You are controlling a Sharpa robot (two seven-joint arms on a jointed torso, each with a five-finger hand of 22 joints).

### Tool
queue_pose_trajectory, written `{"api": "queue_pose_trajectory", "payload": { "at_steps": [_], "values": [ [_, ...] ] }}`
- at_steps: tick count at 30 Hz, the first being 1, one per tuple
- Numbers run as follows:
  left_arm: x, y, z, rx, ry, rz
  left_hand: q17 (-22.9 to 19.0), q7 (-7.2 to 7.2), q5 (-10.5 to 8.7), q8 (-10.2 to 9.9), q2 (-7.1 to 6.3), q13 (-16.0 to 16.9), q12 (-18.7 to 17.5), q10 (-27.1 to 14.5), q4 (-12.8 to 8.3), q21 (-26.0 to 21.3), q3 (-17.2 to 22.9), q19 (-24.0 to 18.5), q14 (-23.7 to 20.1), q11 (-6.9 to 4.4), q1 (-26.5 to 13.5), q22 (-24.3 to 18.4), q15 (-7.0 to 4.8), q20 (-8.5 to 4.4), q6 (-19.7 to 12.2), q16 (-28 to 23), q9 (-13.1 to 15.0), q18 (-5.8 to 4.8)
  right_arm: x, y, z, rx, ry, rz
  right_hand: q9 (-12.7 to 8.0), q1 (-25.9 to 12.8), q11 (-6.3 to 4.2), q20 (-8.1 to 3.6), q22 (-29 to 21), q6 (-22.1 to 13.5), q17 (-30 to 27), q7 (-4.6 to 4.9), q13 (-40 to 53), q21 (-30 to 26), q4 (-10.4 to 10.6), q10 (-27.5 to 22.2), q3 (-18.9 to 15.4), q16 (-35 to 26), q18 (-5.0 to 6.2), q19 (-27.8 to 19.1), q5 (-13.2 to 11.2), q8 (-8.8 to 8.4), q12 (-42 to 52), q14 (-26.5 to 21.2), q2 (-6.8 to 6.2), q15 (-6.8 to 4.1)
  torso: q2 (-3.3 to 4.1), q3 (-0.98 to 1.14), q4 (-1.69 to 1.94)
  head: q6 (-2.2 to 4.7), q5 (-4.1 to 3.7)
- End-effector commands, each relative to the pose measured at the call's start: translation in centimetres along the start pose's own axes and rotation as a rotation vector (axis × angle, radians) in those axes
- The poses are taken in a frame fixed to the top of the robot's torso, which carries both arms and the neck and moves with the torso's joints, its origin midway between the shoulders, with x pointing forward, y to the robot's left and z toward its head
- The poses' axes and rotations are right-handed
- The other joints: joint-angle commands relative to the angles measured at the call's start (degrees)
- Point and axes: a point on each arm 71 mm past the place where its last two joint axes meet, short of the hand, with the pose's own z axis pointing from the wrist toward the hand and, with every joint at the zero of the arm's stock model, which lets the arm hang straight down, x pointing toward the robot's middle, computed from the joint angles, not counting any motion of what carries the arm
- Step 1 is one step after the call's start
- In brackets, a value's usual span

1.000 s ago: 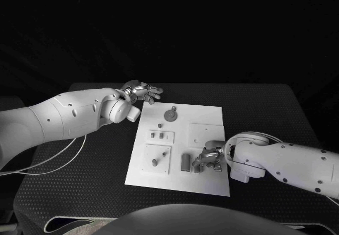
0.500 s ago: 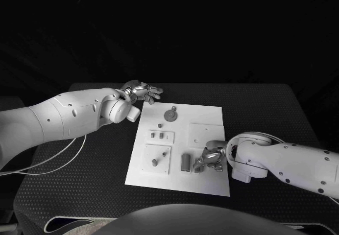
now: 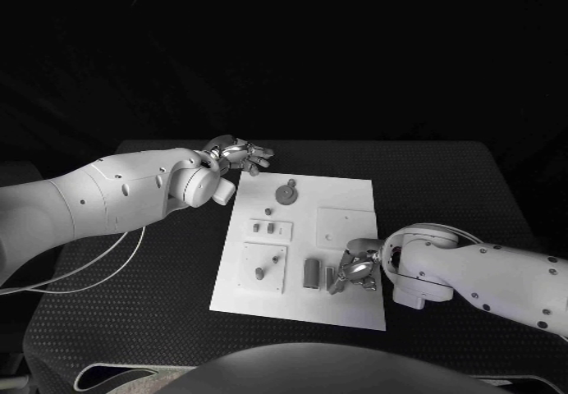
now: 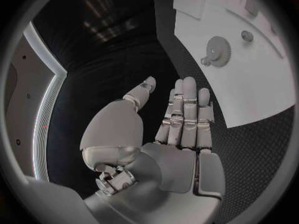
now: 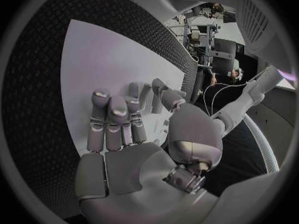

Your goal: Assemble the parts on the task board

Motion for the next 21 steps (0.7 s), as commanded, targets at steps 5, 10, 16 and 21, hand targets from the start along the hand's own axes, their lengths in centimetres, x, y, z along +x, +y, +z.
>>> {"api": "queue_pose_trajectory", "payload": {
  "at_steps": [5, 10, 16, 21],
  "values": [
    [0.20, -0.14, 0.02, 0.008, 0.015, 0.002, 0.12, 0.00, 0.13, 0.34, 0.09, 0.08, 0.08, -0.20, 0.33, -0.25, 0.16, -0.33, 0.10, 0.08, -0.18, 0.08, 0.10, -2.30, -0.25, -0.31, -0.09, -0.27, 0.16, -0.04, 0.10, -0.001, 0.001, -0.020, 0.02, 0.53, -0.25, 0.22, -0.20, -0.53, 0.03, 0.45, -0.08, -0.34, 0.70, -0.15, -1.14, -0.02, 0.71, -0.04, -0.13, 0.27, 0.17, -0.27, 0.47, 0.08, 0.02, -0.01, 0.02, -0.04, -0.16],
    [0.22, -0.14, 0.03, 0.008, 0.016, 0.003, 0.13, 0.00, 0.13, 0.35, 0.10, 0.08, 0.08, -0.20, 0.35, -0.26, 0.16, -0.32, 0.11, 0.08, -0.20, 0.09, 0.10, -2.30, -0.25, -0.31, -0.10, -0.27, 0.24, 0.00, 0.20, 0.004, 0.004, -0.022, -0.01, -0.21, -0.31, 0.29, -0.34, -0.31, 0.00, 0.38, -0.16, -0.44, 2.00, 0.01, -1.41, -0.04, 0.71, 0.09, -0.17, 0.35, 0.13, -0.18, 2.24, 0.06, 0.02, -0.06, 0.03, -0.10, -0.21],
    [0.27, -0.15, 0.02, 0.007, 0.018, 0.002, 0.14, 0.00, 0.13, 0.35, 0.10, 0.08, 0.08, -0.20, 0.36, -0.27, 0.15, -0.32, 0.11, 0.08, -0.21, 0.11, 0.10, -2.30, -0.26, -0.32, -0.12, -0.27, 0.30, -0.10, 0.36, 0.014, 0.002, -0.022, -0.12, -0.08, -0.48, 0.18, -0.47, 0.02, -0.03, 0.21, -0.28, -0.53, 3.42, 0.32, -0.41, -0.04, 0.71, 0.20, -0.43, 0.42, 0.05, -0.03, 3.14, -0.03, 0.00, -0.11, 0.04, -0.08, -0.23],
    [0.16, -0.09, 0.02, 0.002, 0.010, 0.026, 0.19, 0.01, 0.12, 0.36, 0.09, 0.08, 0.08, -0.20, 0.38, -0.28, 0.14, -0.31, 0.21, 0.08, -0.21, 0.13, 0.08, -2.30, -0.28, -0.25, -0.13, -0.27, 0.33, 0.00, 0.52, 0.020, 0.001, -0.034, -0.19, -0.07, -0.56, 0.13, -0.51, 0.25, -0.04, 0.14, -0.33, -0.54, 4.81, 0.53, 1.12, -0.02, 0.71, 0.27, -0.39, 0.48, 0.02, 0.06, 4.35, -0.05, 0.02, -0.12, 0.07, -0.16, -0.27]
  ]
}}
